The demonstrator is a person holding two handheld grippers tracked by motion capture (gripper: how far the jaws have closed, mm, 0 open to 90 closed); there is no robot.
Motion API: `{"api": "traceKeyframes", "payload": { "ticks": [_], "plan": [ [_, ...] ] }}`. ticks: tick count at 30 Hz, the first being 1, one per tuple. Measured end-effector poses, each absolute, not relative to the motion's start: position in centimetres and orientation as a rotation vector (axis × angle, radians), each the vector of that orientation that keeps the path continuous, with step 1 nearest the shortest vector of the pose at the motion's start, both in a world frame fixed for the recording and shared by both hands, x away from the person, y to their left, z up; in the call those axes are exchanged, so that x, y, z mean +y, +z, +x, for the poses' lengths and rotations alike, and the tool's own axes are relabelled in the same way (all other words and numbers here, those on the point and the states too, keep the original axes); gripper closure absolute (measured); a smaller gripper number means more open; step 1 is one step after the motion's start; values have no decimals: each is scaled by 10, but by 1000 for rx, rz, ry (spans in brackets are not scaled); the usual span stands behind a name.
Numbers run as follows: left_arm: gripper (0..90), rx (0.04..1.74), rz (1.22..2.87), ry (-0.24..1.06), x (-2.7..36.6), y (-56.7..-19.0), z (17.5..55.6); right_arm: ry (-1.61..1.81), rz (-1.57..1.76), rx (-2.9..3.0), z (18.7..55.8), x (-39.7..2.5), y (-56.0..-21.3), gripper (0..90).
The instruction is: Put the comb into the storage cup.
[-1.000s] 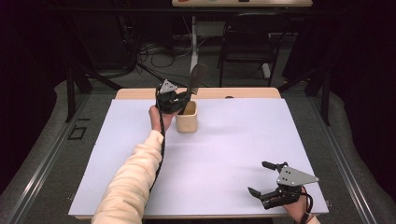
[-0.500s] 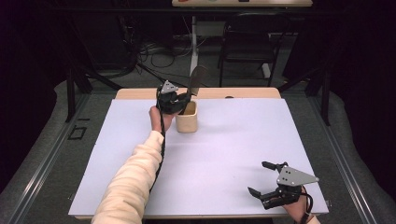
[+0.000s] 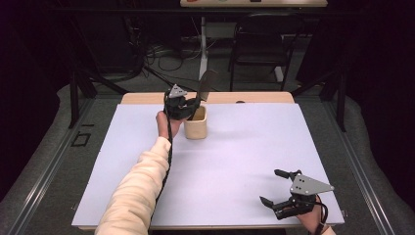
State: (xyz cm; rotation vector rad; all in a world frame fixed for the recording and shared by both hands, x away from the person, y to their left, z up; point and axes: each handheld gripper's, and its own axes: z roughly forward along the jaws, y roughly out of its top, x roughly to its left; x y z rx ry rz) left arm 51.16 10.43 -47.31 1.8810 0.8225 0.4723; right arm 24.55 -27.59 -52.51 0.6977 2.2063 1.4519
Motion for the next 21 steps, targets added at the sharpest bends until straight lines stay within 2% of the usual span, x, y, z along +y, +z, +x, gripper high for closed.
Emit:
{"api": "traceKeyframes", "payload": {
  "ticks": [21],
  "plan": [
    [717, 831, 1926, 443, 102, -480, 512, 1446, 695, 2209, 246, -276, -525, 9]
  ]
}}
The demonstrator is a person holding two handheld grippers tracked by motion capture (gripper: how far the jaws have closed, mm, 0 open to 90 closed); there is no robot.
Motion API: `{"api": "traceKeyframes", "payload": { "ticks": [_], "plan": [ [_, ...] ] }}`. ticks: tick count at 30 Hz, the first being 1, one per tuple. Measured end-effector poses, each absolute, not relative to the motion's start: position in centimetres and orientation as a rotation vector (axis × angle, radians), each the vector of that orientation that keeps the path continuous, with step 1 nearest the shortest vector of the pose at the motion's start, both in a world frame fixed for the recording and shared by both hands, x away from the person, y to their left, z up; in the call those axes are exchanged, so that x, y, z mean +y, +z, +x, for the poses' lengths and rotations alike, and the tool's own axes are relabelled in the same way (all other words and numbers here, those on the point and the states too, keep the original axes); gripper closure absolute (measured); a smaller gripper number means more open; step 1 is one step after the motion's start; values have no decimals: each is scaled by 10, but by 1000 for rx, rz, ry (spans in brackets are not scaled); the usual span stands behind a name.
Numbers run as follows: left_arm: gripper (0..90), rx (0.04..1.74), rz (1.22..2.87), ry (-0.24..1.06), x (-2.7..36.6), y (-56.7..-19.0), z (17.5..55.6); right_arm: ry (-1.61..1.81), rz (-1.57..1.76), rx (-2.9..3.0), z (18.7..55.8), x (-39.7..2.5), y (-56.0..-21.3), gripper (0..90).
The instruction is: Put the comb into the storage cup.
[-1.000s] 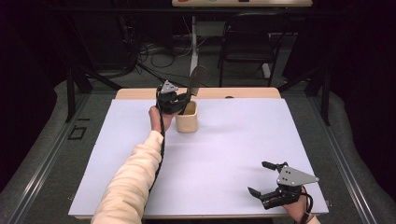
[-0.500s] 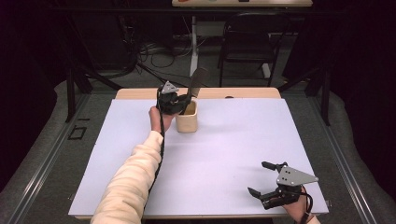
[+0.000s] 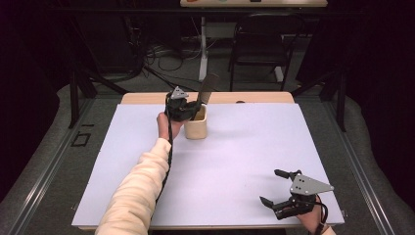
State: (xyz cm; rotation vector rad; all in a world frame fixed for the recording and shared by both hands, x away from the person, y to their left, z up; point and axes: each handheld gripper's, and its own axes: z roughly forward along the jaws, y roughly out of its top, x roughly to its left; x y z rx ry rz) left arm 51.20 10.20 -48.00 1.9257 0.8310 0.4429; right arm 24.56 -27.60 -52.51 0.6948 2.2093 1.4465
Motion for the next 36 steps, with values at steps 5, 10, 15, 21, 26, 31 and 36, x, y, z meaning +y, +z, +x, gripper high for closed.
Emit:
{"api": "traceKeyframes", "payload": {
  "ticks": [5, 10, 15, 21, 26, 31, 36],
  "plan": [
    [717, 832, 1931, 436, 102, -481, 512, 1447, 697, 2208, 246, -276, -525, 10],
    [717, 831, 1932, 430, 103, -481, 513, 1446, 696, 2209, 246, -276, -525, 9],
    [717, 838, 1936, 418, 103, -482, 513, 1447, 695, 2210, 246, -276, -525, 10],
    [716, 839, 1944, 406, 103, -484, 513, 1444, 696, 2208, 246, -276, -525, 10],
    [714, 839, 1956, 394, 104, -487, 514, 1445, 699, 2204, 246, -276, -525, 10],
    [712, 840, 1959, 387, 105, -488, 514, 1442, 700, 2203, 246, -276, -525, 9],
    [711, 831, 1977, 388, 105, -488, 514, 1444, 700, 2204, 246, -276, -525, 9]
  ]
}}
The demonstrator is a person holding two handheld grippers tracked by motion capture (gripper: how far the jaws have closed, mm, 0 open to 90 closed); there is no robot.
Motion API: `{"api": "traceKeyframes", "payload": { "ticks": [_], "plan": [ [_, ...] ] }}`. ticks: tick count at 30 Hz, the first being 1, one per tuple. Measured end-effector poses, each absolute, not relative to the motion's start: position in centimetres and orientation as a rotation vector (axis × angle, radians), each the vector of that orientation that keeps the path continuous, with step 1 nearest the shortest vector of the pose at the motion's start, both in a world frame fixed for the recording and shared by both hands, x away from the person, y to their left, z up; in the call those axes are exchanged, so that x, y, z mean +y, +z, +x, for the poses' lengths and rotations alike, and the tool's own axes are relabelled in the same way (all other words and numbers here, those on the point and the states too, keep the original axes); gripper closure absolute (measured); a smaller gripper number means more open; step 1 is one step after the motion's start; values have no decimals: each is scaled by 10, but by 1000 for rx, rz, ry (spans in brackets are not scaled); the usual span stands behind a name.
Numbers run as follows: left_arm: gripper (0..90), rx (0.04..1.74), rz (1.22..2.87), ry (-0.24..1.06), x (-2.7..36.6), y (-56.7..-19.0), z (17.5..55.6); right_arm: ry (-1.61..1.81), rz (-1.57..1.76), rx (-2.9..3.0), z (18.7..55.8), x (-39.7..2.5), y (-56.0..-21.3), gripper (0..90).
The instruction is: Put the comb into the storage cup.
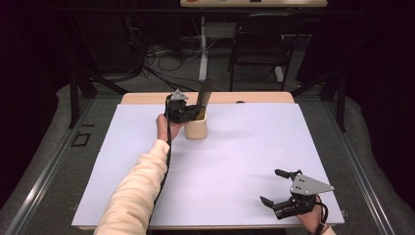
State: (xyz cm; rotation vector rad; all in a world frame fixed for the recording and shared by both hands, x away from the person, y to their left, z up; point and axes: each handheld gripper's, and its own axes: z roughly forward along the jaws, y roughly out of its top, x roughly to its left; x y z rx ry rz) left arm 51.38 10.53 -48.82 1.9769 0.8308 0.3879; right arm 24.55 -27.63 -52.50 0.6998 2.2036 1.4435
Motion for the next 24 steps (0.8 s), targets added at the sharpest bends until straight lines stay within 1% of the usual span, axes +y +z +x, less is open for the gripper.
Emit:
{"api": "traceKeyframes", "payload": {
  "ticks": [12, 15, 16, 18, 20, 24],
  "plan": [
    [704, 835, 2012, 369, 106, -494, 514, 1443, 700, 2201, 246, -277, -525, 10],
    [684, 831, 2013, 371, 106, -494, 513, 1444, 700, 2201, 246, -277, -525, 10],
    [672, 825, 2012, 369, 107, -493, 513, 1444, 701, 2201, 245, -277, -525, 9],
    [602, 823, 1994, 371, 108, -492, 511, 1446, 699, 2199, 246, -277, -525, 9],
    [565, 806, 1982, 360, 109, -490, 509, 1448, 699, 2199, 246, -276, -525, 10],
    [450, 804, 1964, 350, 111, -485, 505, 1448, 697, 2198, 246, -277, -525, 9]
  ]
}}
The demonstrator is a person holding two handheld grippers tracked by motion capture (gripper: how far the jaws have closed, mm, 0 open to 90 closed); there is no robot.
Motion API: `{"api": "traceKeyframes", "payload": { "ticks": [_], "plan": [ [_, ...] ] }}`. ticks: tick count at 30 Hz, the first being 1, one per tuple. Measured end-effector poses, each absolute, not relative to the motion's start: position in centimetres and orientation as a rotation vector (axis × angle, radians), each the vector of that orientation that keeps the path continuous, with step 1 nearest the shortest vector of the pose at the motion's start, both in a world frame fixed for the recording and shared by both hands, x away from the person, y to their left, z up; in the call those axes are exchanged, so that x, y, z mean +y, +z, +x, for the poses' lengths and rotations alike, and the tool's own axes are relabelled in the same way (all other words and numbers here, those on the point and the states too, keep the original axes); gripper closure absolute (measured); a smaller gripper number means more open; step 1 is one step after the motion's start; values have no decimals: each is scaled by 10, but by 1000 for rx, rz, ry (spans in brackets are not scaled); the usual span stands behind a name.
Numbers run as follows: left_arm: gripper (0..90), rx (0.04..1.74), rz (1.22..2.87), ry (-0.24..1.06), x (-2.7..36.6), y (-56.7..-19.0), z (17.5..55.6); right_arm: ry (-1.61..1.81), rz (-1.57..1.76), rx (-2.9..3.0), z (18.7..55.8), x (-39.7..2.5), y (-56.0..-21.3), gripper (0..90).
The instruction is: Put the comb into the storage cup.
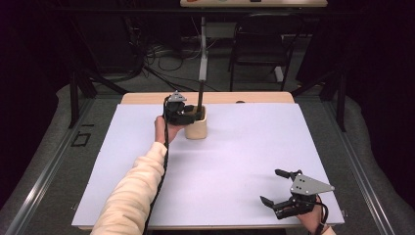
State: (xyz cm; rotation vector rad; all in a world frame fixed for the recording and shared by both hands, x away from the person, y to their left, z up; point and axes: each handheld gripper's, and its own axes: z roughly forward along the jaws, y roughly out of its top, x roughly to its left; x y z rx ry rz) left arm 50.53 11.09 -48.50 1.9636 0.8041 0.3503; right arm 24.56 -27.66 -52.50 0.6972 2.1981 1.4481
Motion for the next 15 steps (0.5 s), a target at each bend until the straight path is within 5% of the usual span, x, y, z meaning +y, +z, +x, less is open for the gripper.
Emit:
{"api": "traceKeyframes", "payload": {
  "ticks": [15],
  "plan": [
    [273, 793, 1973, 325, 118, -471, 495, 1439, 699, 2205, 246, -276, -525, 9]
  ]
}}
